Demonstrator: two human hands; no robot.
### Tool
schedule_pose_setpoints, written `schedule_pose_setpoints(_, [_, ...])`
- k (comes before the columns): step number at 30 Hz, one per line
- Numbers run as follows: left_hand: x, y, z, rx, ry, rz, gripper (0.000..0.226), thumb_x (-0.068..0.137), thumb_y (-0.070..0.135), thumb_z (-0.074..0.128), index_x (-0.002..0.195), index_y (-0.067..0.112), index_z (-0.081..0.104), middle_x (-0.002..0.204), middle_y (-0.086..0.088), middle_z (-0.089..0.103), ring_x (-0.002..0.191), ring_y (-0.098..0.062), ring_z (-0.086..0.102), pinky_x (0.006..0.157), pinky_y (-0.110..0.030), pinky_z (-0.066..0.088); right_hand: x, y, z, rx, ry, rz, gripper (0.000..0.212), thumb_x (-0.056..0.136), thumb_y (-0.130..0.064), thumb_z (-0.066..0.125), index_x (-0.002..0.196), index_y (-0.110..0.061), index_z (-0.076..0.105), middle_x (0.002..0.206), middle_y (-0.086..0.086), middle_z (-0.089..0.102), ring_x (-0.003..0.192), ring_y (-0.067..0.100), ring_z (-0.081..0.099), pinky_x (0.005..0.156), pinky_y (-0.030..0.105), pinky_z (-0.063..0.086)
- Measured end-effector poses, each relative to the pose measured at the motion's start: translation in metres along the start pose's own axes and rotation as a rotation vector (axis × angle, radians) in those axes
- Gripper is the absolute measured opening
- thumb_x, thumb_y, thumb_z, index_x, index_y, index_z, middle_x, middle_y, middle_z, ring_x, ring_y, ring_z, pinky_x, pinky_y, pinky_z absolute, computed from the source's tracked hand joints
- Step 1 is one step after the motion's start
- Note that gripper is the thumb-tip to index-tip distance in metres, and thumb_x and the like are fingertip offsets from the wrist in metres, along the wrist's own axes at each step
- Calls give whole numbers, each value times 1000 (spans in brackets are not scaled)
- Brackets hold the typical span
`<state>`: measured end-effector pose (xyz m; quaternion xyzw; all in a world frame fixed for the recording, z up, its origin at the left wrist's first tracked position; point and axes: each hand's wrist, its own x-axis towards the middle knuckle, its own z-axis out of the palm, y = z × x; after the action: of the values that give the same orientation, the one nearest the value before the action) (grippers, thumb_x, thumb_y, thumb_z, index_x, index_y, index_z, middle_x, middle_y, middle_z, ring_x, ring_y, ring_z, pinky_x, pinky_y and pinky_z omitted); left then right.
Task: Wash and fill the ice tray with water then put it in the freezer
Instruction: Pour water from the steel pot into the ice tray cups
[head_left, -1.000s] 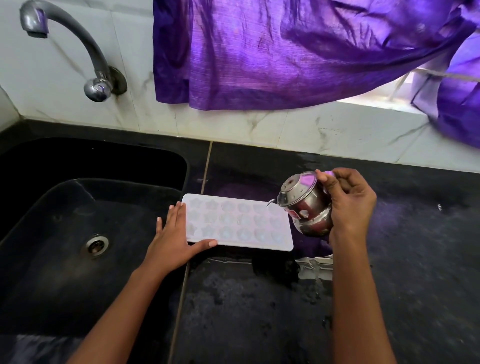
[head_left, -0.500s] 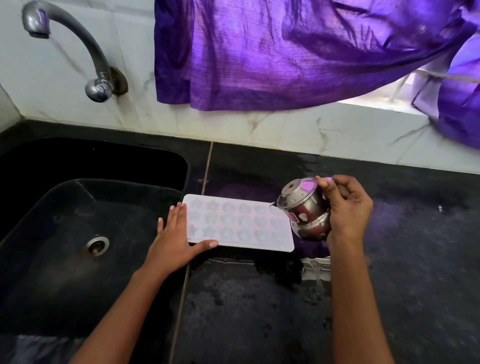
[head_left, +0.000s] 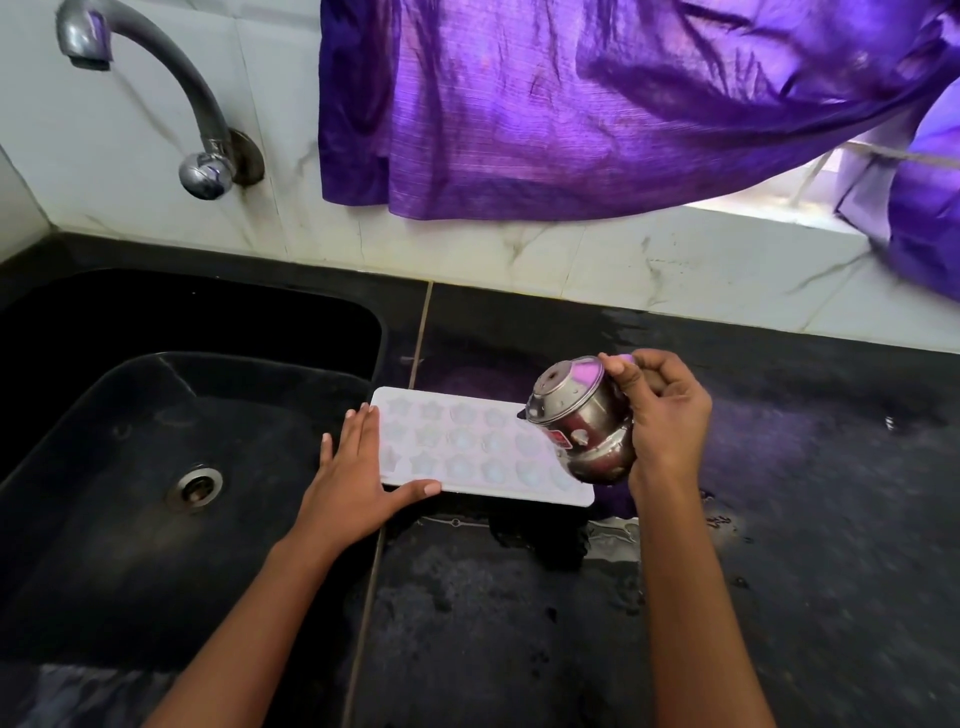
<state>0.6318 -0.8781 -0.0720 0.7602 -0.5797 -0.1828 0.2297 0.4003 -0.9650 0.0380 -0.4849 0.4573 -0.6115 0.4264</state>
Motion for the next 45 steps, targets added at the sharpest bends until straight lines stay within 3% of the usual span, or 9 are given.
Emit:
schedule_pose_setpoints(6, [1,-1,0,9,6,14,136,50,94,36,149,10,-5,159,-3,-5,144,-12,-11,114,-35,-11,1,-1,4,-37,-26,-13,19,73,-7,74,74,-21,62,63,-13,70,66,0,64,65,14,50])
schedule_pose_setpoints(12, [0,1,-1,12,12,6,115,71,71,54,149,9,-4,159,-3,-5,145,-13,-11,115,-37,-9,2,-5,6,-81,-44,-61,20,74,-7,75,74,-22,62,63,-15,69,64,-3,63,62,12,49])
schedule_pose_setpoints(17, [0,0,0,9,-1,10,128,59,85,46,149,10,-4,159,-3,-5,145,-13,-11,115,-36,-10,2,-10,7,-80,-47,-85,20,74,-8,75,72,-23,62,63,-13,68,65,0,62,63,14,49])
schedule_pose_setpoints(20, [0,0,0,10,7,7,119,67,76,51,149,10,-5,159,-3,-5,145,-13,-11,115,-37,-9,3,-14,6,-77,-47,-94,19,73,-9,75,73,-24,62,63,-14,69,66,-1,63,63,13,49])
schedule_pose_setpoints(33, [-1,2,0,0,15,-1,115,71,70,55,150,11,-4,159,-2,-4,145,-12,-11,115,-37,-10,4,-14,4,-99,-36,-100,18,73,-12,76,74,-25,64,64,-16,69,68,-1,64,65,14,50])
schedule_pose_setpoints(45, [-1,-4,2,0,25,16,141,44,99,25,149,11,-5,159,-1,-5,144,-12,-11,113,-35,-12,2,0,9,117,28,68,16,74,-6,73,73,-16,61,63,-8,69,67,7,64,65,18,51])
